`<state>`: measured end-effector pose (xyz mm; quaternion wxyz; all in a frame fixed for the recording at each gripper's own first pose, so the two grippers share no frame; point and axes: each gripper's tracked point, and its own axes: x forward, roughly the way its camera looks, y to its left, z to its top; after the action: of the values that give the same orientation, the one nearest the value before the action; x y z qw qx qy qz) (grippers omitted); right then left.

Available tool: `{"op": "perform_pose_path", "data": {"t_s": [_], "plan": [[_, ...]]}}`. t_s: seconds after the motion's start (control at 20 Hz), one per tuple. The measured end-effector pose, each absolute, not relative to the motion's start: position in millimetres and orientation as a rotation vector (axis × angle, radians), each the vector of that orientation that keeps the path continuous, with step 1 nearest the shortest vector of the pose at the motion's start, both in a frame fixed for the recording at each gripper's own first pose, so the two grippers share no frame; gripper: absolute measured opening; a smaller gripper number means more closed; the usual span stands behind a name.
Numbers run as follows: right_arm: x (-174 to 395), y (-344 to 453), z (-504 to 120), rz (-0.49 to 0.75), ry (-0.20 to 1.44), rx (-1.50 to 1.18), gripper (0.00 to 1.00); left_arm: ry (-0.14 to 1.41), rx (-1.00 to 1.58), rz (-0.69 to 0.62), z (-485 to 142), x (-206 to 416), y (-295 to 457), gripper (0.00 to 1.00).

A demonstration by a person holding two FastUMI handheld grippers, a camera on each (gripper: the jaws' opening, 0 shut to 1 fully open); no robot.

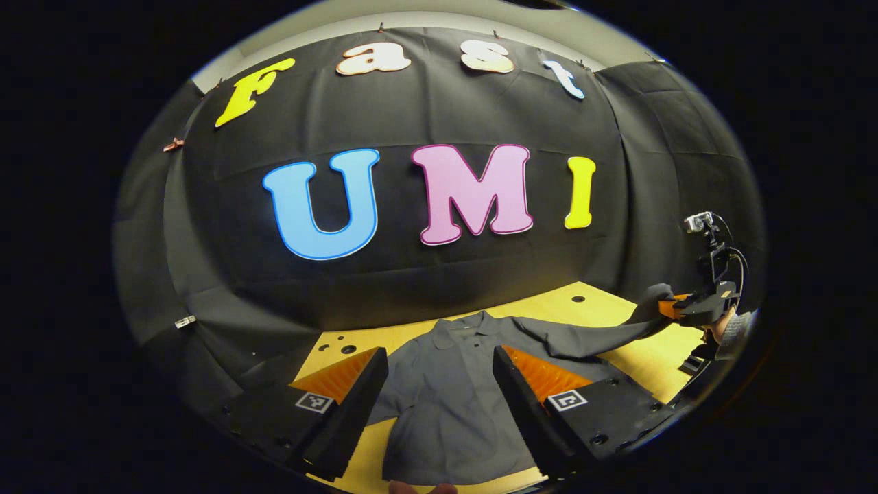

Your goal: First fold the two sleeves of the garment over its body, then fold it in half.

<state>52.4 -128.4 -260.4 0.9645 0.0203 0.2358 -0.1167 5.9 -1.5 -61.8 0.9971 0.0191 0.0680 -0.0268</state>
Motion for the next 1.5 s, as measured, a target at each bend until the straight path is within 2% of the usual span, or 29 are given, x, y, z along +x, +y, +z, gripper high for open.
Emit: {"op": "perform_pose_path", "data": {"t_s": [0.65,1.15,1.5], "plan": [[141.6,52.3,-226.2,0.001,0.425,0.023,0.07,0.150,-0.027,0.111,-103.6,9.2,120.9,0.97],[177.1,172.1,-286.7,0.164,0.502,-0.044,0.07,0.228,-0.052,0.244,-183.6,23.5,203.1,0.97],[188.3,210.6,-355.9,0.177,0.621,-0.089,0.09,0.299,-0.099,0.274,-245.1,50.0,237.7,0.97]]}}
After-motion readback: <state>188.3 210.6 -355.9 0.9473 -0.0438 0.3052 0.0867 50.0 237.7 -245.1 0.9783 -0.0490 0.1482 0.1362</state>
